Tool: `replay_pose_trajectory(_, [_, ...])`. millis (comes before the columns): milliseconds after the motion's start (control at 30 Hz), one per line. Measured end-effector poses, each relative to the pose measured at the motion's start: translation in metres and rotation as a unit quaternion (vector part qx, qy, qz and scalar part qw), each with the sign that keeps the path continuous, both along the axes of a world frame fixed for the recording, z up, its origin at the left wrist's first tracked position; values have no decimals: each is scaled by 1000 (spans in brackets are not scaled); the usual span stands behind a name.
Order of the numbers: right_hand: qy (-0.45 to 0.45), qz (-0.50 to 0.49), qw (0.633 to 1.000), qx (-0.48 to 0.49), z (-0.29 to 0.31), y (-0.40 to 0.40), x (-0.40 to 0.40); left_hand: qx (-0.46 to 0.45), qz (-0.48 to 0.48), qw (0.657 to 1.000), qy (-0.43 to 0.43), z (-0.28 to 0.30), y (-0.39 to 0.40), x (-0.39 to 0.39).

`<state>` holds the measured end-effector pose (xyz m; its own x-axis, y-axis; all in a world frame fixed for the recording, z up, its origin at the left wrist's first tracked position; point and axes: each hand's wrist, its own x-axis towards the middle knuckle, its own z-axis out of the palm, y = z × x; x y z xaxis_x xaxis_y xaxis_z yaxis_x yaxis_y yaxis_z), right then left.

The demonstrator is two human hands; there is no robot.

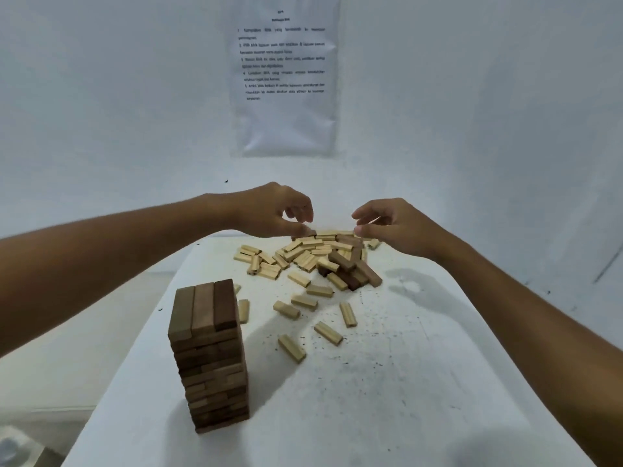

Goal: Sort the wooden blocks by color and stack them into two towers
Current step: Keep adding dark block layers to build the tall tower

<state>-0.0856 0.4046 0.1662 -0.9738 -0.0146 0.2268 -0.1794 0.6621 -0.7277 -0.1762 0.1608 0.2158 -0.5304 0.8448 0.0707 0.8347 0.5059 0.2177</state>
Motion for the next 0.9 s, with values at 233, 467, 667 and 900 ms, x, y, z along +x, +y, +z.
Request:
replay_pose_trajectory(233, [-34, -44, 998, 2, -71, 15, -60, -83, -43, 995, -21, -61, 28, -67])
replay_pose_trajectory(467, [-71, -98, 983, 138, -131, 3, -98, -88, -47, 993, -65, -110, 39, -106])
replay_pose_trajectory(667, [39, -185, 972, 142, -142, -7, -110, 20, 1, 988, -152, -130, 28, -124])
replay_pose_trajectory(900, [106, -116, 982, -106, -124, -43, -118, 241, 145, 871, -402, -131, 34, -115])
